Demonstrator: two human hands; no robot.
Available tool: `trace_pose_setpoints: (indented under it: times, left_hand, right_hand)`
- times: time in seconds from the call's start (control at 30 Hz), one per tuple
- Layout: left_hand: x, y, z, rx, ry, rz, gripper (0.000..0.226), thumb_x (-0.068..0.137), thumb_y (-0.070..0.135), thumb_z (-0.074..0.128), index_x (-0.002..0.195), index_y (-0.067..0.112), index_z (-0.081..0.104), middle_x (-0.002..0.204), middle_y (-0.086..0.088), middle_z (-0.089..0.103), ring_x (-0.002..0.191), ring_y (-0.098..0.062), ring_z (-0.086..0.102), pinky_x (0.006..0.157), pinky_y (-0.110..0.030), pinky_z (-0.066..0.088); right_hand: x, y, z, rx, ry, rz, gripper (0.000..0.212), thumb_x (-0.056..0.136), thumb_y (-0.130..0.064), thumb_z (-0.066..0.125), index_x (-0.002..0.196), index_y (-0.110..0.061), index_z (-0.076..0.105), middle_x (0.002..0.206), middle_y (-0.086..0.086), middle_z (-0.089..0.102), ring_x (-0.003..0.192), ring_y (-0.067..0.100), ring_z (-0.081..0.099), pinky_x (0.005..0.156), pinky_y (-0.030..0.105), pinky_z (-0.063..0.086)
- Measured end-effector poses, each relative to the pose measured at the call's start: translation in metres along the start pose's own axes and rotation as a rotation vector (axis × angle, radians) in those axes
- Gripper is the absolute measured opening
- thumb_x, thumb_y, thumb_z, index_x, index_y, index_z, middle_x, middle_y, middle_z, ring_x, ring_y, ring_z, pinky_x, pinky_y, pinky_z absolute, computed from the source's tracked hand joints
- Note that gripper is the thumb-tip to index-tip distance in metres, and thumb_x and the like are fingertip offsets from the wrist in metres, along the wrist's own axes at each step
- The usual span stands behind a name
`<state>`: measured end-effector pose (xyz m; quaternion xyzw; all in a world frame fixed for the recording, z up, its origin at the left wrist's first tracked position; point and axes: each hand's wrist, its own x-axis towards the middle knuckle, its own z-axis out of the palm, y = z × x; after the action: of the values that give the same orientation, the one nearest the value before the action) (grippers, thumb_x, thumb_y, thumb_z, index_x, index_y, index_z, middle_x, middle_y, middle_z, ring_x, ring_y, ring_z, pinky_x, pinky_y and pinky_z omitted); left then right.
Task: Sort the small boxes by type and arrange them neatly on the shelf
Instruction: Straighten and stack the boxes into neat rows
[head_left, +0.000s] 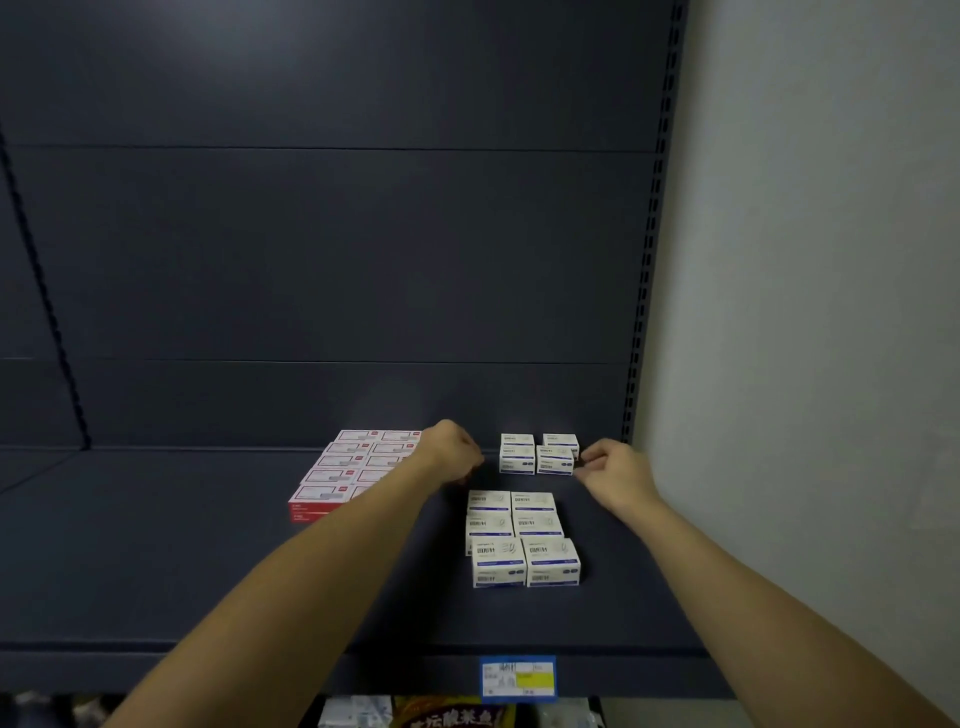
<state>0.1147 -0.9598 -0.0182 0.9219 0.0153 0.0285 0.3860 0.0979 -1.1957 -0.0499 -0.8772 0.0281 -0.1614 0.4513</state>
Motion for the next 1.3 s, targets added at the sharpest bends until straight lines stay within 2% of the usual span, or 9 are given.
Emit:
trace_pose_setpoints:
  times: [0.17,0.37,0.5,0.63,0.73,0.93,1.13,1.23,1.3]
  left_hand:
    - [0.023,0.005,0.010,0.042,0.014,0.037,0.020,0.092,0.023,0.073,0.110,0.015,0.074,0.111,-0.005,0.070,0.100,-0.018,0.066,0.085,-0.026,0.052]
    - [0.042,0.006,0.021,0.084,-0.041,0.079,0.034,0.087,0.021,0.078,0.119,0.014,0.070,0.120,-0.004,0.066,0.111,-0.020,0.062,0.094,-0.028,0.049]
    - [0.046,0.007,0.020,0.081,-0.095,0.119,0.026,0.087,0.018,0.077,0.112,0.017,0.072,0.113,-0.003,0.070,0.100,-0.015,0.066,0.092,-0.029,0.054]
    - [0.045,0.006,0.020,0.075,-0.136,0.153,0.020,0.089,0.012,0.073,0.108,0.017,0.073,0.103,0.000,0.070,0.088,-0.009,0.067,0.069,-0.017,0.051]
    - [0.043,0.006,0.017,0.088,-0.139,0.149,0.018,0.088,0.011,0.073,0.105,0.019,0.074,0.104,-0.002,0.071,0.093,-0.013,0.068,0.076,-0.020,0.053]
    - [0.038,-0.002,0.003,0.055,-0.170,0.076,0.026,0.086,0.002,0.071,0.109,0.013,0.070,0.098,-0.005,0.072,0.078,-0.013,0.073,0.064,-0.019,0.055]
    - [0.025,-0.015,-0.016,-0.010,-0.221,0.024,0.032,0.085,-0.002,0.071,0.117,0.005,0.070,0.105,-0.010,0.073,0.086,-0.019,0.074,0.077,-0.027,0.061]
    - [0.016,-0.020,-0.019,-0.091,-0.227,0.018,0.032,0.084,-0.009,0.069,0.115,-0.003,0.069,0.098,-0.014,0.073,0.077,-0.020,0.073,0.068,-0.024,0.061]
    - [0.012,-0.021,-0.020,-0.114,-0.246,0.016,0.029,0.084,-0.009,0.069,0.112,-0.002,0.069,0.101,-0.015,0.073,0.081,-0.023,0.074,0.071,-0.026,0.061]
  right_hand:
    - [0.022,0.004,0.006,-0.047,-0.035,0.040,0.025,0.083,-0.012,0.078,0.105,-0.010,0.067,0.089,0.000,0.065,0.081,0.014,0.060,0.074,0.020,0.041]
    - [0.040,0.007,0.010,-0.077,-0.098,0.037,0.032,0.079,-0.011,0.082,0.108,-0.014,0.069,0.096,0.002,0.070,0.085,0.014,0.062,0.071,0.016,0.042]
    - [0.043,0.006,0.013,-0.100,-0.116,0.048,0.032,0.076,-0.013,0.085,0.106,-0.017,0.071,0.096,0.001,0.070,0.083,0.011,0.063,0.060,0.007,0.038]
    - [0.041,0.003,0.011,-0.123,-0.126,0.041,0.032,0.076,-0.016,0.085,0.105,-0.017,0.071,0.094,-0.001,0.069,0.082,0.010,0.062,0.059,0.006,0.037]
    - [0.037,0.000,0.010,-0.136,-0.140,0.029,0.031,0.076,-0.017,0.086,0.102,-0.018,0.071,0.094,-0.002,0.069,0.083,0.010,0.062,0.060,0.007,0.038]
    - [0.027,-0.007,0.015,-0.130,-0.176,-0.010,0.023,0.077,-0.019,0.085,0.096,-0.019,0.072,0.086,-0.004,0.071,0.075,0.002,0.062,0.059,0.007,0.039]
    - [0.015,-0.021,0.027,-0.116,-0.208,-0.059,0.010,0.081,-0.022,0.080,0.084,-0.019,0.072,0.076,-0.001,0.074,0.078,0.011,0.071,0.083,0.025,0.056]
    - [0.008,-0.026,0.028,-0.122,-0.224,-0.072,0.011,0.081,-0.021,0.080,0.080,-0.021,0.069,0.077,-0.002,0.074,0.078,0.011,0.071,0.077,0.021,0.054]
    - [0.003,-0.028,0.024,-0.134,-0.233,-0.065,0.009,0.081,-0.021,0.079,0.082,-0.021,0.070,0.077,-0.004,0.073,0.075,0.007,0.069,0.066,0.013,0.048]
